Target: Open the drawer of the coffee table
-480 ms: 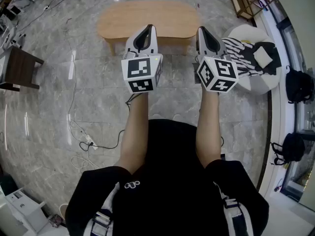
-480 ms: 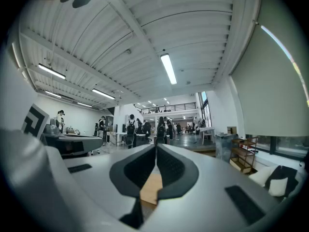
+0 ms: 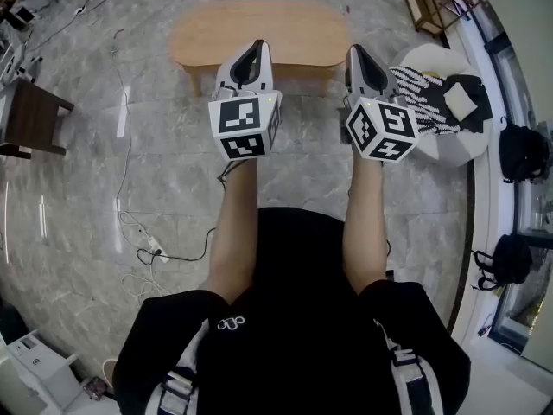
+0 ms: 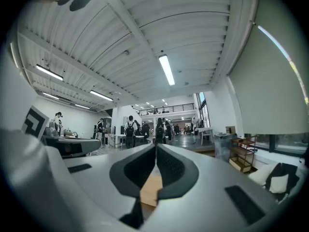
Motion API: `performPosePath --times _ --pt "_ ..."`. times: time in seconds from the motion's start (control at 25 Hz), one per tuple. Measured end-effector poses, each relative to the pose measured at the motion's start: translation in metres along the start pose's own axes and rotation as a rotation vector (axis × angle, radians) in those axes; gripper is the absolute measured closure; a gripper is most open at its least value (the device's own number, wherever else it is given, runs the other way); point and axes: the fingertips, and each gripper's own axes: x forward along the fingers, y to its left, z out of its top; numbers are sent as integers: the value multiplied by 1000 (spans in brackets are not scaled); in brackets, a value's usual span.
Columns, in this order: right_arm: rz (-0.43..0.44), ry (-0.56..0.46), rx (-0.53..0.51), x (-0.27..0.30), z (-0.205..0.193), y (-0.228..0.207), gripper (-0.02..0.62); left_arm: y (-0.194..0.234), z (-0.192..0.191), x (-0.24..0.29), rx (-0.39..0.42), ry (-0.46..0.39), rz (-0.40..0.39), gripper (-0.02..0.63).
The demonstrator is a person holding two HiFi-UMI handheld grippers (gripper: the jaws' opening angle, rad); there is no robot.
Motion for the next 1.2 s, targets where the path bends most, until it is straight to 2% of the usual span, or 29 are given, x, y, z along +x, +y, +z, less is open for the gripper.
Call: performPosePath --times 0.6,1.0,1.2 --pt "-71 -9 -9 -7 5 -10 583 32 -9 1 -59 6 20 595" --pt "-103 -11 -10 -8 4 -17 583 68 -13 -5 -71 20 55 597" --pt "-107 -22 -3 -6 6 -23 583 64 -9 -1 -57 3 36 596"
